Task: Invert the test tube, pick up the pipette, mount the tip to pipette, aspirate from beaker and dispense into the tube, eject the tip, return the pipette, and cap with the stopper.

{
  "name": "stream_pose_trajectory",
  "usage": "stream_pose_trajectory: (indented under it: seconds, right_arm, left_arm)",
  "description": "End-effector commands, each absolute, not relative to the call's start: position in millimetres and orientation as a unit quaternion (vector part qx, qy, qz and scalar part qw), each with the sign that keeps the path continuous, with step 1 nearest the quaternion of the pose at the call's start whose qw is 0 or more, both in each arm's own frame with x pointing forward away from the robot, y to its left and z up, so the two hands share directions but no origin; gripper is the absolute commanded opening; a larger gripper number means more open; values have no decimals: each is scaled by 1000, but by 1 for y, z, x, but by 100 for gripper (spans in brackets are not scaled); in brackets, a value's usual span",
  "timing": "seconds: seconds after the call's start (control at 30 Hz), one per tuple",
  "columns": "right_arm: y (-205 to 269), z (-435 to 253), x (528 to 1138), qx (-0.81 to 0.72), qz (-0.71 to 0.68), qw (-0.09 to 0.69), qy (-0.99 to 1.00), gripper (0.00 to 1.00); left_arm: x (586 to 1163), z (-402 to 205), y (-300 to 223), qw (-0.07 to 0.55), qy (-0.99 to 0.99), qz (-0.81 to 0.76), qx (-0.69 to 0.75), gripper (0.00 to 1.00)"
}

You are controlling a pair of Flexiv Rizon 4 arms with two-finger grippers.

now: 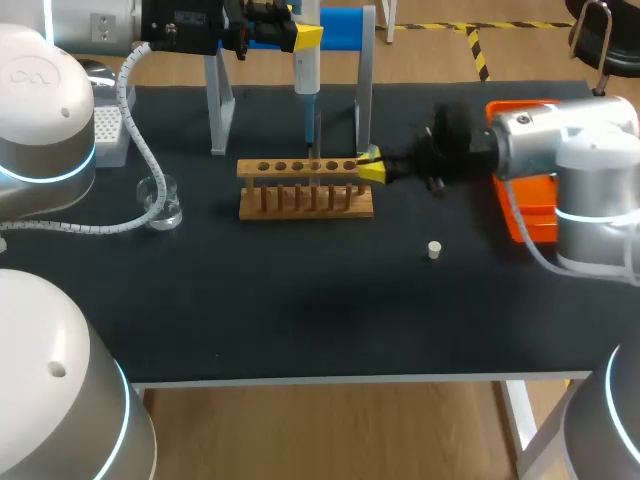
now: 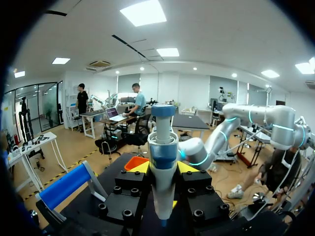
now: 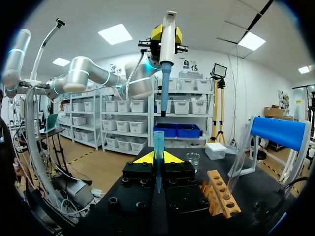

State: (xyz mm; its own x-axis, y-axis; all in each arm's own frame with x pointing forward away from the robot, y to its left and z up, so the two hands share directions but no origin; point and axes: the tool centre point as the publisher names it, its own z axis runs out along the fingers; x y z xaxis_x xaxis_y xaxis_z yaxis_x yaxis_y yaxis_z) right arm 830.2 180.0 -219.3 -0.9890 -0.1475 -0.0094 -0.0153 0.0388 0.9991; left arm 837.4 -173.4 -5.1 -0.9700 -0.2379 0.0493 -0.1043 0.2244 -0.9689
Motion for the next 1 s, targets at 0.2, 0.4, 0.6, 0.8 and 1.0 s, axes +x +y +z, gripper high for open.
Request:
stream_pose_trajectory:
  seconds: [0.2, 0.4, 0.6, 0.8, 1.0]
  right_arm:
    - [212, -220, 841, 64, -696, 54, -714, 0]
    - [229, -219, 841, 68, -697, 60, -711, 0]
    - [238, -223, 840, 68, -697, 66, -710, 0]
    - [245, -224, 840, 69, -696, 69, -711, 0]
    - [250, -222, 839, 74, -694, 71, -713, 0]
  left_arm:
    - [838, -4, -173, 53, 781, -612, -109, 0]
    - [838, -4, -173, 53, 781, -612, -109, 0]
    - [838, -4, -173, 53, 781, -612, -109, 0]
    - [838, -4, -173, 53, 781, -612, -109, 0]
    - [838, -4, -173, 53, 781, -612, -109, 0]
